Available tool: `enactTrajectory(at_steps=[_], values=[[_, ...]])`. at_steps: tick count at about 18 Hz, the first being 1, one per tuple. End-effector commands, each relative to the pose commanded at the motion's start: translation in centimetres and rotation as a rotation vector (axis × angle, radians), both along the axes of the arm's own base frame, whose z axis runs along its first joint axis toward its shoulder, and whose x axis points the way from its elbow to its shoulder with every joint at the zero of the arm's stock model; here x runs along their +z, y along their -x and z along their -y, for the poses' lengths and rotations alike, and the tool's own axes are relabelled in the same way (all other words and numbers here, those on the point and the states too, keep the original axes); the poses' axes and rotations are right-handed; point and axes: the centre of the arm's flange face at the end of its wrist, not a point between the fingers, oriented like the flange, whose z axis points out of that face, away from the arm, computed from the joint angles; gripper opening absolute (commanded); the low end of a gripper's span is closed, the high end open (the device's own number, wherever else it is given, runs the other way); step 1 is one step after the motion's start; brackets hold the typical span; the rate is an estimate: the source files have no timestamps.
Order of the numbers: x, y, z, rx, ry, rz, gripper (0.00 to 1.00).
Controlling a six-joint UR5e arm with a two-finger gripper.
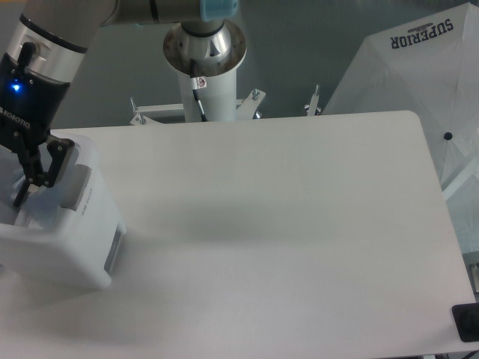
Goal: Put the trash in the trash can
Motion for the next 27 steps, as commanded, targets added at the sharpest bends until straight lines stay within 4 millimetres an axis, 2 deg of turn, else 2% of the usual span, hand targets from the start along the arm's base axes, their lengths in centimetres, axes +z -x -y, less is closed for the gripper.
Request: enactTrajectory(at_steps=[3,5,6,11,14,17,19,21,24,27], values=[[-0.1,0.2,-0.1,0.004,0.002,-0.001,1.0],[-0.3,1.3,0.1,0.023,0.01,0.002,1.0],[-0.4,2.6,0.4,0.045,0.012,0.001,1.0],[-1.4,11.7,3.1,0.185,0.029,-0.018,1.0],[-3.2,17.2,5.8,0.243,0.06,-0.073,1.0],[-4.8,21.2,8.1,0.278,0.107,-0.158,1.0],[-6.7,23.7,9.5,0.281,0.16,-0.228,1.0],[-9.2,26.0,10.7,0.267,0.229,-0.294,1.0],[-12.3,28.2,11.8,0.227,0.376,-0.437,1.0],[-14.2,29.6,12.5,0.194,0.502,-0.539,1.0]])
